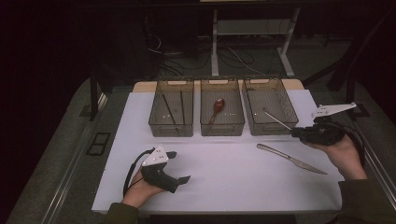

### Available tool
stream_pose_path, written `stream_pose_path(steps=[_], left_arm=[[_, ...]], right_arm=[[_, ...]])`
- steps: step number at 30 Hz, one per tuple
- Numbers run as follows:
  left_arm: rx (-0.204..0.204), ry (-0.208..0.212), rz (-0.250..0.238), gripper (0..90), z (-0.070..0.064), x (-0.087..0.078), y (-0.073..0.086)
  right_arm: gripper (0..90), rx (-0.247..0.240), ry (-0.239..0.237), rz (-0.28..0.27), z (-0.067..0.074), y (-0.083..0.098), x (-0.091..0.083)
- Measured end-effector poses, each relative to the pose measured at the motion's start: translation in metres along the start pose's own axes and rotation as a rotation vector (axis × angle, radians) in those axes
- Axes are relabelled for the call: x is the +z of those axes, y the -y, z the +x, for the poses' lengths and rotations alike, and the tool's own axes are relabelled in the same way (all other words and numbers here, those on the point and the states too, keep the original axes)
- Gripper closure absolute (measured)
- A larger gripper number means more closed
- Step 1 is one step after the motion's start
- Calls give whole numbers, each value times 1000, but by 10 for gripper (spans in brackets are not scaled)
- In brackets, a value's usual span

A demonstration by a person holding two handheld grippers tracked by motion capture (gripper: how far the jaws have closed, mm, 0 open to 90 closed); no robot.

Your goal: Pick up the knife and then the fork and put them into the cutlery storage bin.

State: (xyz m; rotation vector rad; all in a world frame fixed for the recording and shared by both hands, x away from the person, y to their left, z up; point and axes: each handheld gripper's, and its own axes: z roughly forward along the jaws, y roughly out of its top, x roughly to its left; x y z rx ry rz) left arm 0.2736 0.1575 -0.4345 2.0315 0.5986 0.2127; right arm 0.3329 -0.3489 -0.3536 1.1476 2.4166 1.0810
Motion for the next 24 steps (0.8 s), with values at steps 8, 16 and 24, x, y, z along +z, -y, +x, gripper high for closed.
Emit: stream_pose_path(steps=[8, 16, 24], left_arm=[[-6, -2, -13, 0, -1, -3, 1], [-5, 0, -15, 0, 0, -2, 1], [-3, 3, -9, 0, -1, -2, 0]], right_arm=[[834, 4, 78, -12, -9, -12, 11], [834, 67, 106, -34, -25, -29, 19], [834, 90, 139, 7, -38, -50, 40]])
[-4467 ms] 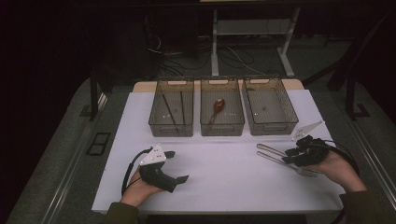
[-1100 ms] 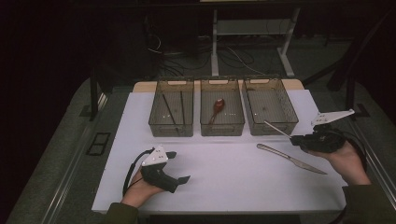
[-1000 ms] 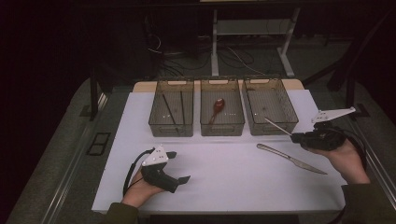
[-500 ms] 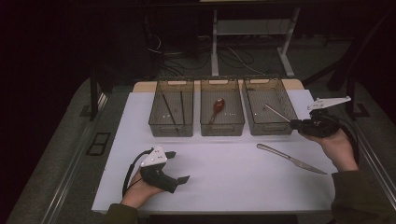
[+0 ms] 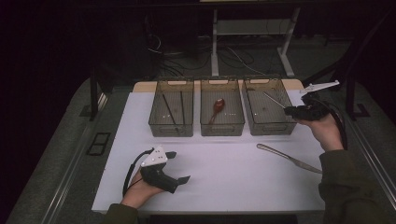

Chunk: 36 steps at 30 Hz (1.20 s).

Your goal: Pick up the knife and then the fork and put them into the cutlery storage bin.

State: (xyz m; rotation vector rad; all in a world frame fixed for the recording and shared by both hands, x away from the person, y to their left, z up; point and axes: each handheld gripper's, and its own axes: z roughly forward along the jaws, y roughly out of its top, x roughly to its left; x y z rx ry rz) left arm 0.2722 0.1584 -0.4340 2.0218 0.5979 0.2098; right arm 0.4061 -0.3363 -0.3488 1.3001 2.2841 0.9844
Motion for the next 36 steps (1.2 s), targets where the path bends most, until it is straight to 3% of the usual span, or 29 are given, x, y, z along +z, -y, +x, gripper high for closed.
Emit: stream_pose_path(steps=[9, 16, 27, 31, 36], left_arm=[[-2, 4, -5, 0, 0, 0, 0], [-4, 8, -11, 0, 0, -1, 0], [-6, 9, -12, 0, 0, -1, -1], [-6, 10, -11, 0, 0, -1, -1], [-6, 10, -12, 0, 0, -1, -1]], right_arm=[[834, 27, 11, 46, -9, -22, 32], [834, 51, 16, 99, -17, -28, 60], [833, 42, -1, 193, -13, -29, 91], [822, 37, -11, 250, -10, -29, 98], [667, 49, -21, 190, -11, -31, 94]])
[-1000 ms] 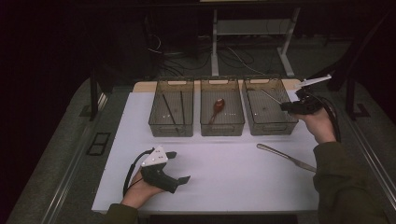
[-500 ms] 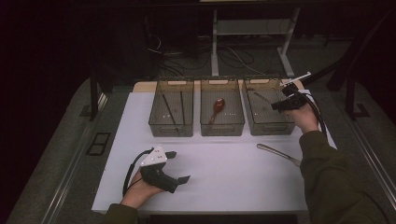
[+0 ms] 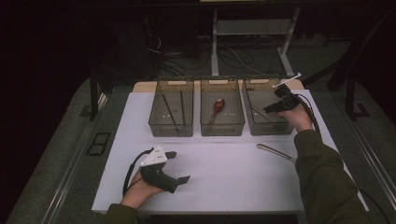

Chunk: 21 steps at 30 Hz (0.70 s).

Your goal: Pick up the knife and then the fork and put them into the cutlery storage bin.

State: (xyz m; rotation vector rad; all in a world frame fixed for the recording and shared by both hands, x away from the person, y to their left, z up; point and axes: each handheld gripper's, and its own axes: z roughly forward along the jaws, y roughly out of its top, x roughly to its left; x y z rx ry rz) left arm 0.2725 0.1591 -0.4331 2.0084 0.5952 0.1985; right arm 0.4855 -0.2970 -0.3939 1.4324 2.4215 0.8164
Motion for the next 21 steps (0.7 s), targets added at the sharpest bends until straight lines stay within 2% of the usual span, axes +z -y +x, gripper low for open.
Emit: stream_pose_path(steps=[1, 4, 6, 10, 13, 21], left_arm=[[0, 0, 1, 0, 0, 0, 0], [1, 0, 1, 0, 0, 0, 0], [-2, -1, 1, 0, 0, 0, 0], [-2, -1, 2, 0, 0, 0, 0], [-2, -3, 4, 0, 0, 0, 0], [-3, -8, 2, 0, 0, -1, 1]], right_arm=[[652, 4, 8, -14, -1, 0, -2], [569, 27, -35, -51, -4, 1, -10], [513, 28, -43, -63, -3, 2, -15], [469, -1, -52, -114, 2, 4, -30], [437, -37, -33, -152, 7, 6, -40], [384, -61, -30, -200, 17, 15, -63]])
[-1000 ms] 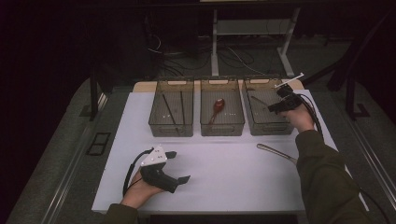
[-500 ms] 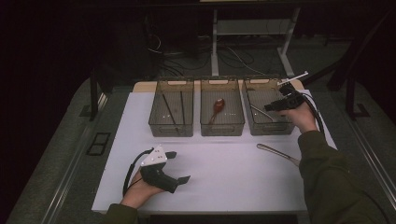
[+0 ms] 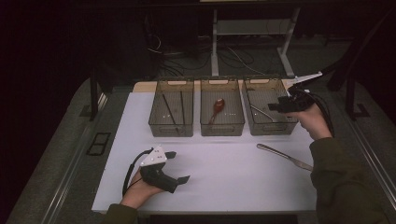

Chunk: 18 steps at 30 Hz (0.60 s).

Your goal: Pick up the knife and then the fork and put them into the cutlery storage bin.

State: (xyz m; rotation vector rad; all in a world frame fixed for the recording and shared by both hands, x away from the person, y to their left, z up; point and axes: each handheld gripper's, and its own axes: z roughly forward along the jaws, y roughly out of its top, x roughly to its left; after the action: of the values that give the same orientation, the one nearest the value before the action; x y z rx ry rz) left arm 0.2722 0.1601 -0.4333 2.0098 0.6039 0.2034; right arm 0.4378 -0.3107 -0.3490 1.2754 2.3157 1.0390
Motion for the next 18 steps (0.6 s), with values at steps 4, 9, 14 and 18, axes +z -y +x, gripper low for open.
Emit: stream_pose_path(steps=[4, 9, 14, 18], left_arm=[[0, -1, -1, 0, 0, -1, 0], [-4, -1, 0, 0, 0, -1, 1], [-9, 1, 4, 0, 0, -1, 1], [-16, 2, 6, 0, 2, -1, 2]], right_arm=[[362, -8, -31, -38, 6, 4, -15], [350, -29, -69, -46, 15, 12, -31], [350, -52, -88, -51, 22, 24, -43], [364, -74, -102, -60, 27, 35, -51]])
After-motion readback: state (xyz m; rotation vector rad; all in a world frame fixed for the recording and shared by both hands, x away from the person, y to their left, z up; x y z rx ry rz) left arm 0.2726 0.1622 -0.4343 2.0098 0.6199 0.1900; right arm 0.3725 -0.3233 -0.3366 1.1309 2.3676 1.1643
